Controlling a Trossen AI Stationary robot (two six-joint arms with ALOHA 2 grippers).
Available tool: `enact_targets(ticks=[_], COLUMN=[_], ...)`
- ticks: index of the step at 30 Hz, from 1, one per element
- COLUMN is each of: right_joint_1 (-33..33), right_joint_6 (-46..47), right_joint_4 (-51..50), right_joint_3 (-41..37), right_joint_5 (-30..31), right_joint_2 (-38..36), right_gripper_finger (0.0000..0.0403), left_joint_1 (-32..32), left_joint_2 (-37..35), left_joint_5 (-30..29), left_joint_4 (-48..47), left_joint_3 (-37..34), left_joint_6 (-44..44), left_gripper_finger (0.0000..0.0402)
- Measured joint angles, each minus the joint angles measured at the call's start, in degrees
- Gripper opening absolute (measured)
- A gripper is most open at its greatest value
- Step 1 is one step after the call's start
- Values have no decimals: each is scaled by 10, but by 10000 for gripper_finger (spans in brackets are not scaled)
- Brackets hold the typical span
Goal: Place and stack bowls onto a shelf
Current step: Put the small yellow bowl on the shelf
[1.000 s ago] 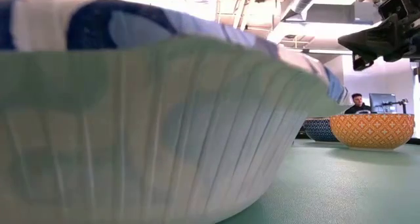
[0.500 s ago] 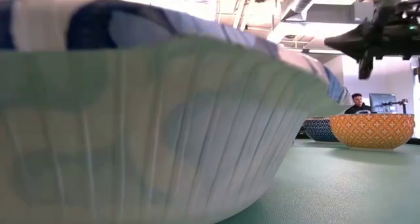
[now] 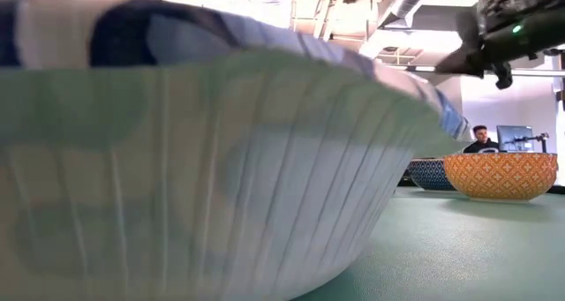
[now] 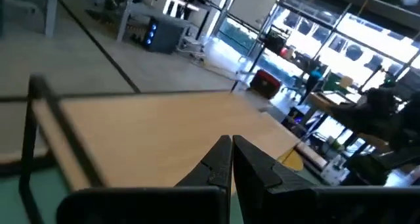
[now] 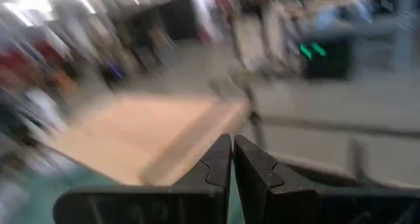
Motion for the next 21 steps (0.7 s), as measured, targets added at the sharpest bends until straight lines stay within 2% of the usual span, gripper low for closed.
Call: enact_targets(ticks=[3,6,11,17,21], right_joint_1=[-48,-79,-107,-179,-243], right_joint_6=[6,49,67,123,119], right_joint_4=[-80,-123,-188,-345,-396], right_joint_3=[62,124,218,278,278], right_joint_5=[-87,-131,-153,-124,-183], right_joint_2=[81,155,252,340,386], right_gripper_finger=[48,48,48,48,66], left_joint_1=[26,48,80,105,119], left_joint_2=[29,55,90,136,169], left_joint_5=[43,79,119,126,155], left_joint_4=[-9,-50,-152,-209,-210], left_joint_3=[45,90,165,207,210], left_joint_6=[37,59,80,80,80], left_gripper_finger=[8,23,60,100,114])
